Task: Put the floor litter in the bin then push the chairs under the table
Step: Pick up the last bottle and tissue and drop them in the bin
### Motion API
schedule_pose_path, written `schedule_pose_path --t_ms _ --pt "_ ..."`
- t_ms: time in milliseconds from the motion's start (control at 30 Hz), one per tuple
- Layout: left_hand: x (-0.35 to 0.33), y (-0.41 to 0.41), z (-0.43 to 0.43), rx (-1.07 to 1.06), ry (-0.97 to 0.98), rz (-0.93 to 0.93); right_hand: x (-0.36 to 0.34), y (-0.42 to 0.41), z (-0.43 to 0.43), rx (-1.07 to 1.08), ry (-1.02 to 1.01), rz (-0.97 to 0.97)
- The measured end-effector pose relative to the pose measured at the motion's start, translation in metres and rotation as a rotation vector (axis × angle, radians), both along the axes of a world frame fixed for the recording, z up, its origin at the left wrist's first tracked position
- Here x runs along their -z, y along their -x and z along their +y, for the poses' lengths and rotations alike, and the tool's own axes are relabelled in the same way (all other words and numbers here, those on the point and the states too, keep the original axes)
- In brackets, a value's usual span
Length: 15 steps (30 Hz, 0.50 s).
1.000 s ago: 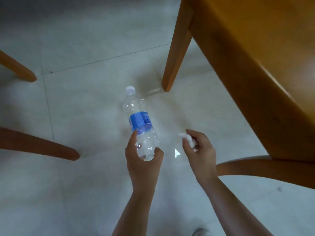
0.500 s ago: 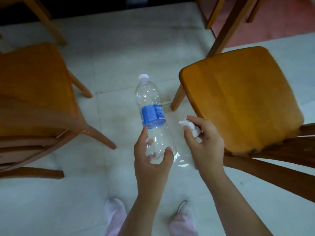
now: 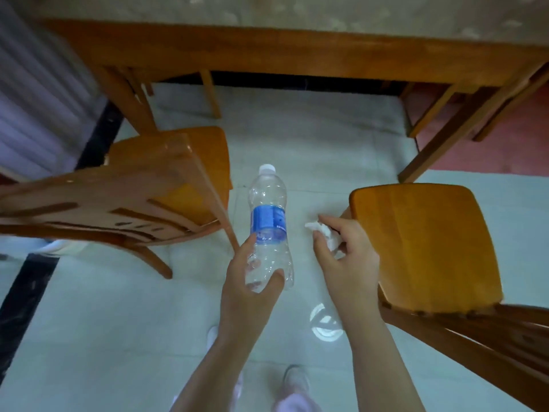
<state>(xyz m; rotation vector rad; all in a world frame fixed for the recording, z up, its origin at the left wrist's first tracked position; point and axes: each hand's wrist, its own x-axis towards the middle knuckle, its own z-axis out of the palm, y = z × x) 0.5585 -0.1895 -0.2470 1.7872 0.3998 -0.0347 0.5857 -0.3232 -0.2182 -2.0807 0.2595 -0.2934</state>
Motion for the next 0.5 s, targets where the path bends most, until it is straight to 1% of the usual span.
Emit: schedule_pose_path --t_ms 233,400,500 --pt "-0.057 0.064 0.029 -0.117 0.001 -0.023 -0.059 0.018 0.029 -0.341 -0.049 -0.016" --pt "-0.095 0.115 0.040 -0.285 0.021 -0.064 -0.094 0.036 0.058 -0.619 -0.048 -0.038" --pt "-0.113 0.144 0.051 -0.366 -0.001 -0.090 -0.108 0.047 0.081 -0.767 -0.063 -0.056"
